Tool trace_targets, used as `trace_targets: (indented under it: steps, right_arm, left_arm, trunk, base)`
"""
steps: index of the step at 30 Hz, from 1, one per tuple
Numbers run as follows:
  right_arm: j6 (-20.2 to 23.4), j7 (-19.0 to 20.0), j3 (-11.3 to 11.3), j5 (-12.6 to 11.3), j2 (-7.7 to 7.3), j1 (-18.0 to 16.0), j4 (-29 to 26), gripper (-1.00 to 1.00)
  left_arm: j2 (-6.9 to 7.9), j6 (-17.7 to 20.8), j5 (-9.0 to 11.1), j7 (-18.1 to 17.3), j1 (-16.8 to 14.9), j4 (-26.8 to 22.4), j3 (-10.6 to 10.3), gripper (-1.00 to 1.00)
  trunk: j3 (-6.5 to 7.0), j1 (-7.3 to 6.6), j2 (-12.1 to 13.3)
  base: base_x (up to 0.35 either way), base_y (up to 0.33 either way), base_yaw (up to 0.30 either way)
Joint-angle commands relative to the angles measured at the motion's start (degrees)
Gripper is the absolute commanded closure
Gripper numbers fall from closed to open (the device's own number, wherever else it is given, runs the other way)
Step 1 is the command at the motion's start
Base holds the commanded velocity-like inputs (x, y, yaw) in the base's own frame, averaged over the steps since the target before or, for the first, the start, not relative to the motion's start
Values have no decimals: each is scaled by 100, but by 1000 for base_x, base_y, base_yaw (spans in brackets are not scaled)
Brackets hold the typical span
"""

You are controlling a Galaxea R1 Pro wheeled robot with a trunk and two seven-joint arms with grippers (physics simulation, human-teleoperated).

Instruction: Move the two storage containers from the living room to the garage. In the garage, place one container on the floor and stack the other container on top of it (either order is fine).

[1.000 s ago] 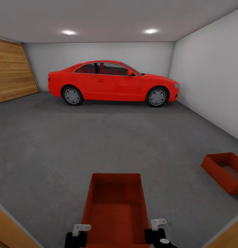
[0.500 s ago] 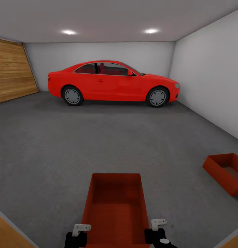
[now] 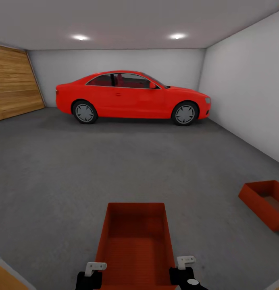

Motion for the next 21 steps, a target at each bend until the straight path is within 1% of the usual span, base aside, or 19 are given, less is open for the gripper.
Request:
trace_targets:
  steps: [1,6,18,21]
  right_arm:
    - [-17,-50,-5,-14,0,-5,7,100]
    - [-17,-50,-5,-15,0,-5,7,100]
    - [-17,-50,-5,-15,0,-5,7,100]
    - [-17,-50,-5,-16,0,-5,7,100]
  left_arm:
    - [-1,-22,-48,81,-5,-1,157,100]
    - [-1,-22,-48,81,-5,-2,157,100]
    - [-1,-22,-48,81,-5,-1,157,100]
    - [-1,-22,-48,81,-5,-1,157,100]
  trunk:
    - [-5,1,-2]
    - [-5,1,-2]
    - [-5,1,-2]
    - [-5,1,-2]
  base:
    - [151,0,0]
    - [61,0,0]
    - [11,0,0]
    - [131,0,0]
